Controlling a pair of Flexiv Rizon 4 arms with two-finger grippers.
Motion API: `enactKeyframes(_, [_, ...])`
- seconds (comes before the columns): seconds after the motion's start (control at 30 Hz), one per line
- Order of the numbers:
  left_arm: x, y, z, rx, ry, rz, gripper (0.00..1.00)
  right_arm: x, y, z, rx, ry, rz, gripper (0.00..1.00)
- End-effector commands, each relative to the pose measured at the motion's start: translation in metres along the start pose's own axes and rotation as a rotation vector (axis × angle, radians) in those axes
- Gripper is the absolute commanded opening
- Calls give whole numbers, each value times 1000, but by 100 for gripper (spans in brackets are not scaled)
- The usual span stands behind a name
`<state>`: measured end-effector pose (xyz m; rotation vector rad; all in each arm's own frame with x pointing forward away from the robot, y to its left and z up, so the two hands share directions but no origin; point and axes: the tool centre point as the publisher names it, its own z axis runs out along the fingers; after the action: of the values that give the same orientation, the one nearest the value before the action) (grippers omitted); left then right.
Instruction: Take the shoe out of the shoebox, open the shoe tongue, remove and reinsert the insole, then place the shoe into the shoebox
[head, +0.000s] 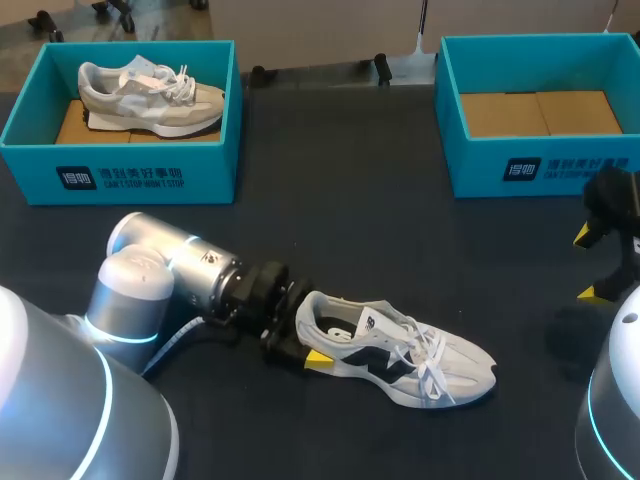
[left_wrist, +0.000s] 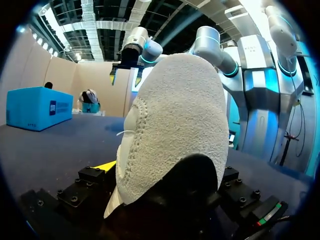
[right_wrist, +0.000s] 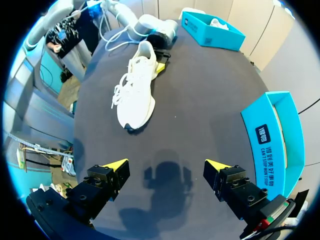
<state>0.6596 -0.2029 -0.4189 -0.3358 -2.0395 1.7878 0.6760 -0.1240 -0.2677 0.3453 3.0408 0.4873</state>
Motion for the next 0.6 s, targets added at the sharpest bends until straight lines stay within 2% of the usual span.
enactKeyframes(0.03, [-3,9,7,21,2,3,100,1,0,1,3,-2,1,100])
enactKeyframes(0.07, [-3,9,7,23,1,4,88,1,0,1,3,-2,1,100])
enactKeyframes(0.1, [-3,9,8,26,0,6,8,1,0,1,3,-2,1,100])
enactKeyframes(0.13, [-3,9,8,29,-1,8,0,1,0,1,3,-2,1,100])
enactKeyframes(0.3, [-3,10,5,33,-38,19,0,1,0,1,3,-2,1,100])
enactKeyframes(0.6, [-5,12,-17,79,-176,21,0,1,0,1,3,-2,1,100])
